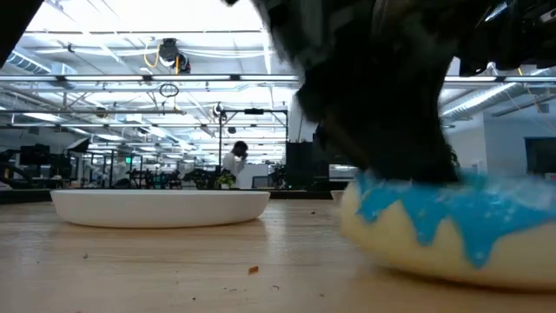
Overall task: Pick & Place donuts
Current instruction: Put the large blue donut on the gray plate
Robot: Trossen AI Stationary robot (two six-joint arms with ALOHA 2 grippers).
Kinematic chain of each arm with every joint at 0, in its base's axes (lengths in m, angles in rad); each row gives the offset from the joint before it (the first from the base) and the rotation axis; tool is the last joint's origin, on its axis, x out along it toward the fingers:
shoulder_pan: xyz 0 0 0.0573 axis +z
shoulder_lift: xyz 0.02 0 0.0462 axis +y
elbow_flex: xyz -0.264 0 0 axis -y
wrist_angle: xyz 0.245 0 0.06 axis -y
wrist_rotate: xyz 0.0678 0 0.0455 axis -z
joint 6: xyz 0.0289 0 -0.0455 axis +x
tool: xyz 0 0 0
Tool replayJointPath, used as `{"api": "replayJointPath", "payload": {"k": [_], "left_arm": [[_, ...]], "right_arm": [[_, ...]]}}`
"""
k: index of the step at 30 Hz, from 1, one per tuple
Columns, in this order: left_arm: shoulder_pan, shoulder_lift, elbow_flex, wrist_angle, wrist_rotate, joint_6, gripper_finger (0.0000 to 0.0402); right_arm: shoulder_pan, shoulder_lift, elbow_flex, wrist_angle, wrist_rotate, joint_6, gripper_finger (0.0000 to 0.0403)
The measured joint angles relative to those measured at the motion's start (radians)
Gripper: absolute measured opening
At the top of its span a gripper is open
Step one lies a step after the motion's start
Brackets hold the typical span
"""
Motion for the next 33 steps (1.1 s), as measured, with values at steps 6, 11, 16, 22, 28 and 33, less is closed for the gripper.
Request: {"api": "replayJointPath", "payload": {"k": [6,11,16,22,28,33], "left_arm": [[-0.009,-0.019,0.156,-0.221,-0.1,0.111,0.0014],[-0.009,-0.142,0.203,-0.329,-0.228,0.114,0.0022],[-0.016,-0.33,0.149,-0.417,-0.378,0.12,0.0012],[-0.015,-0.606,-0.116,-0.342,-0.494,0.084,0.002],[0.042,-0.806,-0.509,-0.132,-0.494,-0.035,0.0012],[0.106,-0.838,-0.695,-0.048,-0.465,-0.161,0.0015]], "right_arm": [[0.0,0.0,0.0,-0.007,0.0,0.0,0.0],[0.0,0.001,0.0,-0.018,0.0,0.028,0.0],[0.0,0.001,0.0,-0.035,-0.001,0.03,0.0],[0.0,0.001,0.0,-0.048,-0.001,0.026,0.0],[0.0,0.001,0.0,-0.051,-0.001,0.025,0.0],[0.0,0.001,0.0,-0.051,-0.001,0.053,0.0]]}}
